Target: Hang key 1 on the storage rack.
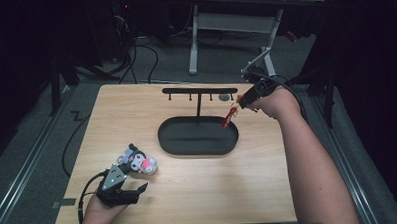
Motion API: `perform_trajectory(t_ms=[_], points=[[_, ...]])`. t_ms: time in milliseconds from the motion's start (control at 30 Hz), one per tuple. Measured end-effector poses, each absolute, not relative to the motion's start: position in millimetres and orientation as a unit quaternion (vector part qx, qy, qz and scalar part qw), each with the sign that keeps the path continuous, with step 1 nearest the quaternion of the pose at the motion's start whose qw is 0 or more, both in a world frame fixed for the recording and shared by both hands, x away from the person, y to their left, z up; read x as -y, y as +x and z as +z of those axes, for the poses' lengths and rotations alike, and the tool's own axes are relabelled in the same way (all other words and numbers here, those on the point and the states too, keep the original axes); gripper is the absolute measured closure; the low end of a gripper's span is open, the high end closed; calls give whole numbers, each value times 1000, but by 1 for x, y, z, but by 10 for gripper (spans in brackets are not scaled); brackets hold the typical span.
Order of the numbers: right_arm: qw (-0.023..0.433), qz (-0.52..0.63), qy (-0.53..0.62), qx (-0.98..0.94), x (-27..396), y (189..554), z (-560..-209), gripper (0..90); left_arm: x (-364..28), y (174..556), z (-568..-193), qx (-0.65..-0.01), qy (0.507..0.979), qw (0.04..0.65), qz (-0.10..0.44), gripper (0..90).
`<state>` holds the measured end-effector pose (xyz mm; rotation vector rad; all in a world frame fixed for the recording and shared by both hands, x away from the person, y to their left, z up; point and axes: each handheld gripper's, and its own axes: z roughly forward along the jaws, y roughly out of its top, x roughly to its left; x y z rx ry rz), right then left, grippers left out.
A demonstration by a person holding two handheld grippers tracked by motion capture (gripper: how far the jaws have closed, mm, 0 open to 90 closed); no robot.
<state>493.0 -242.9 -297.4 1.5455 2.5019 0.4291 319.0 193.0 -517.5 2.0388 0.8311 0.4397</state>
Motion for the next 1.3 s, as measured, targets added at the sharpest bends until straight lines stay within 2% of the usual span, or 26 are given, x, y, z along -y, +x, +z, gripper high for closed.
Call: perform_trajectory(t_ms=[1067, 1300], points=[[96, 157, 529, -828, 242, 511, -295, 640, -193, 319, -518, -333, 820, 432, 173, 178], [93, 155, 535, -825, 244, 512, -305, 640, -194, 319, -518, -333, 821, 431, 173, 178]])
